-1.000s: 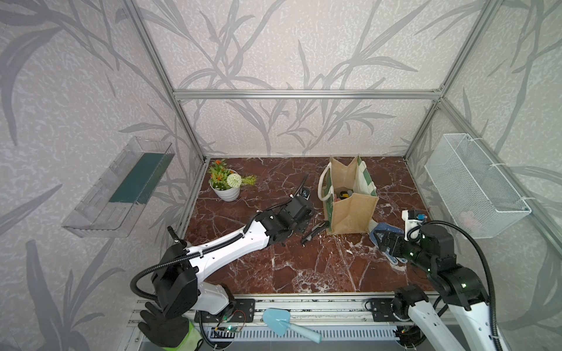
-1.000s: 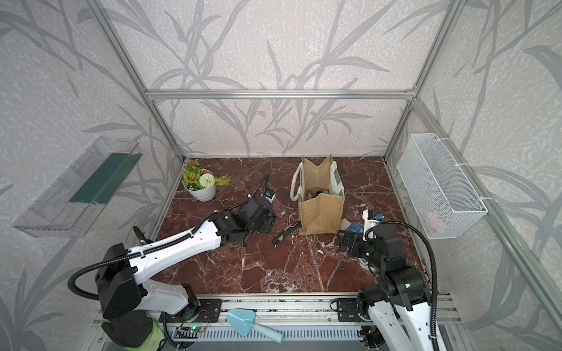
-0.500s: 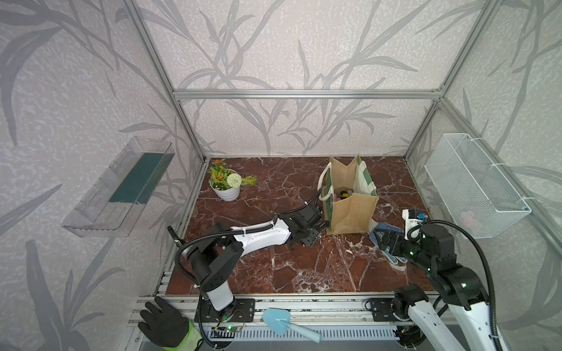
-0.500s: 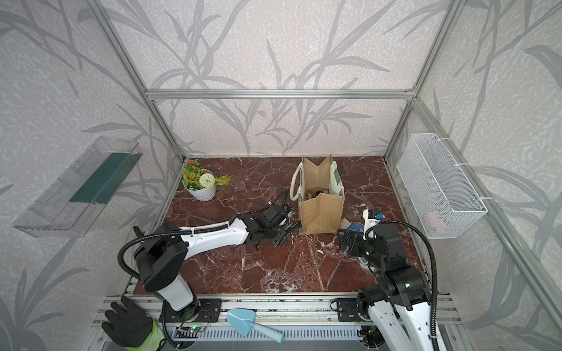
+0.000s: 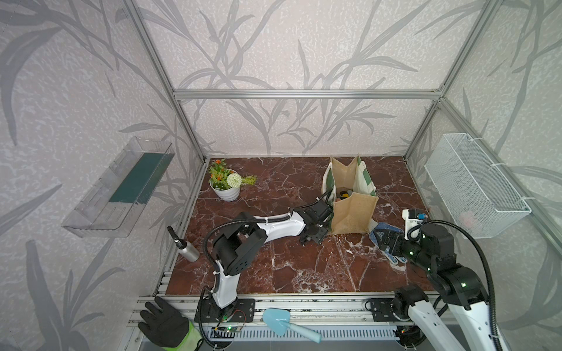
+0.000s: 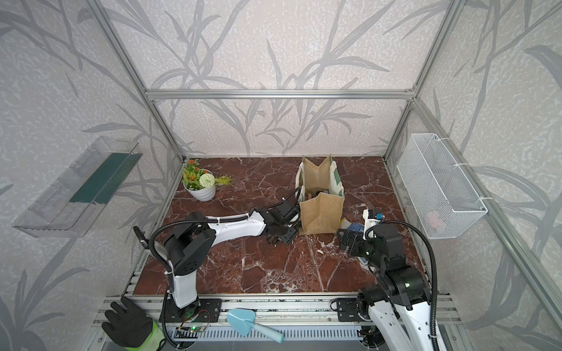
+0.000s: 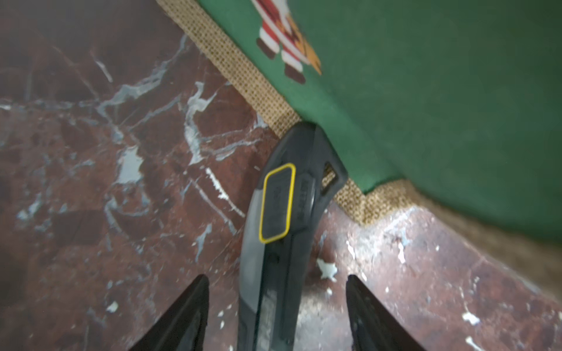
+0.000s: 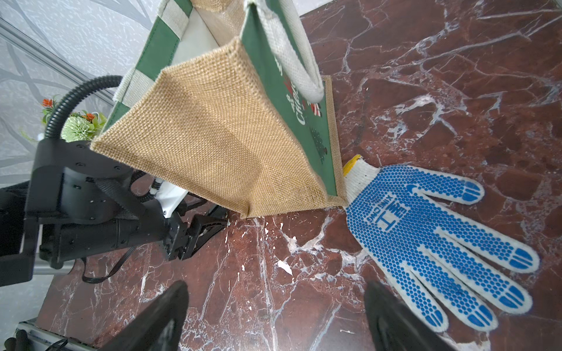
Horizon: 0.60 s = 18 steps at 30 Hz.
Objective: Place the art knife into the pouch
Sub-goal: Pick up the utility knife at the center of the board.
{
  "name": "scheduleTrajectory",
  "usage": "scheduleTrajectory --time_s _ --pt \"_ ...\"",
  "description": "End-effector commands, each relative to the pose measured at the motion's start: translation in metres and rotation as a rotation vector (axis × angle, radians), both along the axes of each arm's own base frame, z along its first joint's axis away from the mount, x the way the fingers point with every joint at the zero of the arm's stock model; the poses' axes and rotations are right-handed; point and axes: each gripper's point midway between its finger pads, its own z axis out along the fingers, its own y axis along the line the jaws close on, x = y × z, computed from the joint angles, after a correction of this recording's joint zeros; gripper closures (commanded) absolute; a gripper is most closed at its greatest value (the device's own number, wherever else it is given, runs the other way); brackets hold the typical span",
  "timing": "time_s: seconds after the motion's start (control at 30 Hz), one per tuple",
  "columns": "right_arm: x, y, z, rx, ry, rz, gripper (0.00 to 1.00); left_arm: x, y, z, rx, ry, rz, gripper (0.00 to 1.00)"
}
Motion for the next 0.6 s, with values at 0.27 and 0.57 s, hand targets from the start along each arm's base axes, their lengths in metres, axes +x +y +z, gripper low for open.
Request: scheduleTrajectory --time_s 0.27,0.57 --pt "0.001 -0.004 0.007 -0.016 -0.028 -0.013 0.09 0.003 0.009 -0.019 0.083 0.05 -0.014 0.68" --pt "-0.001 -0.003 0.007 -0.018 -0.021 -0.004 0.09 0.014 0.038 0.003 0.103 -0.081 0.092 0.83"
